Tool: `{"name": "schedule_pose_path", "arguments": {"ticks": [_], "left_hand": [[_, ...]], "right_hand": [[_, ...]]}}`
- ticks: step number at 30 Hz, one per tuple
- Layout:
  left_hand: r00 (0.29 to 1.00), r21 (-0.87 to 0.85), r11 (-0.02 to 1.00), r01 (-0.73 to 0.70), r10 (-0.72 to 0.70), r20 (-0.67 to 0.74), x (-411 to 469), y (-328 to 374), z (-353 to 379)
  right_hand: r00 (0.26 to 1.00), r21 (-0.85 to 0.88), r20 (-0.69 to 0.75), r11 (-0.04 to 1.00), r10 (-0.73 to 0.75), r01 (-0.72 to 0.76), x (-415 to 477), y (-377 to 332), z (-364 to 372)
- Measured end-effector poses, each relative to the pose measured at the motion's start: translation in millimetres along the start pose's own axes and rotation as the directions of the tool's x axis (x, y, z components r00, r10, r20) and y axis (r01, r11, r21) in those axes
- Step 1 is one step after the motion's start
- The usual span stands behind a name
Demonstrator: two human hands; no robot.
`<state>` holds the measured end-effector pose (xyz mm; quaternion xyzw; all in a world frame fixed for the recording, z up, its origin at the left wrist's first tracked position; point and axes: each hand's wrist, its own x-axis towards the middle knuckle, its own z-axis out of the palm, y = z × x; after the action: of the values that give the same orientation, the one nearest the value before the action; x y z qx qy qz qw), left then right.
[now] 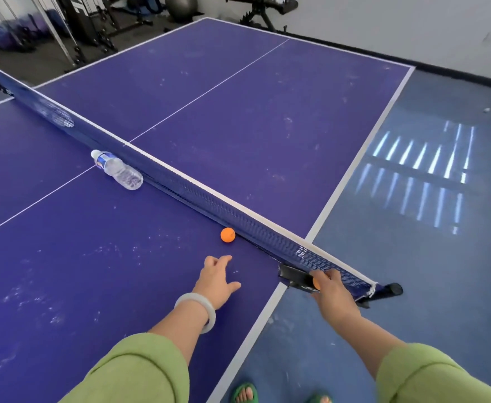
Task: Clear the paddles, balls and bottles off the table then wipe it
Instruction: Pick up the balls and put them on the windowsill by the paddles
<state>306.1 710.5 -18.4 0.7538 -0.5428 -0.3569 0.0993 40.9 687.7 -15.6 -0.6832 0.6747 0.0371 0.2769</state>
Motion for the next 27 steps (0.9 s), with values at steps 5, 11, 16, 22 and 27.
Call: {"name": "schedule_pose_path", "arguments": {"ticks": [5, 11, 16, 22, 27], "left_hand": [[0.999, -0.042, 0.999, 0.012, -0.013, -0.031, 21, -3, -6], [0.988, -0.026, 0.999, -0.045, 0.041, -0.15, 55, 10, -18], [0.986, 0.138, 0.981, -0.139, 0.149, -0.071, 83, 15, -16], [0.981, 0.16, 0.969, -0.188, 0.193, -0.015, 72, 7, -1], [0.973, 0.065, 0.974, -0.216, 0.21, 0.092, 42, 13, 15]], "right_hand": [[0.999, 0.06, -0.03, 0.998, -0.024, 0.026, 6, 3, 1], [1.0, 0.115, 0.024, 0.993, -0.019, 0.016, 7, -13, 6], [1.0, 0.192, 0.017, 0.981, 0.025, -0.028, 11, -19, 8], [0.998, 0.274, 0.0, 0.96, 0.064, -0.061, 3, -12, 12], [0.993, 0.333, -0.01, 0.937, 0.115, -0.105, -11, -14, 15]]}}
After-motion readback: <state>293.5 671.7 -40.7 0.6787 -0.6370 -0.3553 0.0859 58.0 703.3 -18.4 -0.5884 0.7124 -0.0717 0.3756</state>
